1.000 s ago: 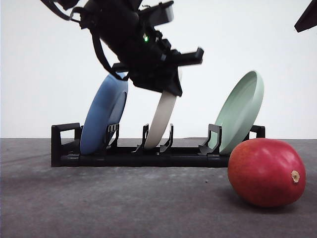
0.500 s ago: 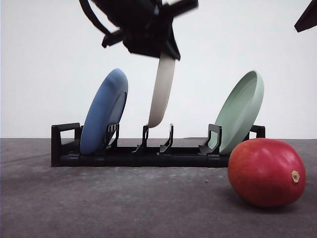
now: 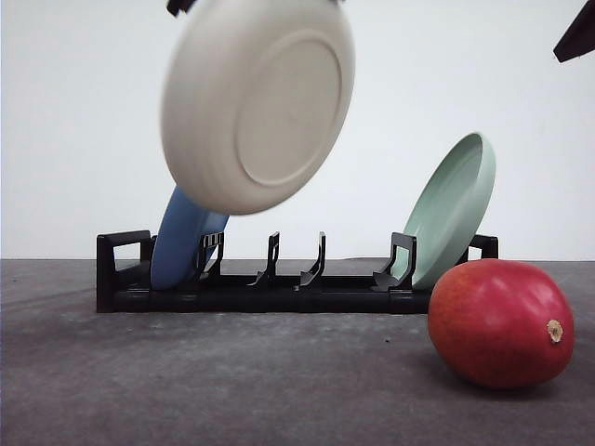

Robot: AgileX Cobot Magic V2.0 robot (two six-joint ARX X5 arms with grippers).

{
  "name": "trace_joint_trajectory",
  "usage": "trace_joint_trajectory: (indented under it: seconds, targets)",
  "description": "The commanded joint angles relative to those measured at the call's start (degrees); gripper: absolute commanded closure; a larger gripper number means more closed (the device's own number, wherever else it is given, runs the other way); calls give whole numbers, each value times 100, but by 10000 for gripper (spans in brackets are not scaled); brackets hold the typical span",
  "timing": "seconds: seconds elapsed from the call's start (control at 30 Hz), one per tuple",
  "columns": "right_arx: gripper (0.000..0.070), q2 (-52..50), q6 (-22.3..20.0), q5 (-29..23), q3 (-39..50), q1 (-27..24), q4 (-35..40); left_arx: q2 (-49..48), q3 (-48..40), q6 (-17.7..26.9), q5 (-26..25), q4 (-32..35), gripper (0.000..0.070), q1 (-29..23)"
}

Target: Place pomegranate in white plate

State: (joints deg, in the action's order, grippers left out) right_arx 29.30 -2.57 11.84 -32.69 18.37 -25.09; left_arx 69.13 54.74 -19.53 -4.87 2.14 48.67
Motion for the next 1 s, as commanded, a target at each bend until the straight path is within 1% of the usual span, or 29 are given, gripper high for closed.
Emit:
trace_joint_trajectory:
  seconds: [0.0,0.1,0.23,0.33,0.43,0.53,0.7,0.87,0.97]
  targets:
    - [318,17,68,-4,-107,26,-6,-161,-287,-228,-30,426,688,110]
    - [318,17,68,-2,-107,26,-106,-554,-914,-266,-27,1149,688,220]
    - [318,17,66,4,-107,26,-250,-933,-1645,-264,90,1883,688,356]
    - [318,17,68,12,-107,26,-335,-1074,-2078,-246,327,2200,688,436]
    - [318,17,66,12,-107,26,-433,-1093,-2393,-22,346,2367,688,535]
    - [318,17,66,12,-107,26,-502,-1087,-2541,637,374,2262,689,667]
    - [318,17,66,12,-107,26,-519,-857,-2546,2011,390,1853,689,942]
    - [318,17,66,10,-107,26,-519,-268,-2545,3141,405,1726,689,1152]
    - [318,17,66,12,-107,26,-520,126,-2544,3734,615,1713,689,1303]
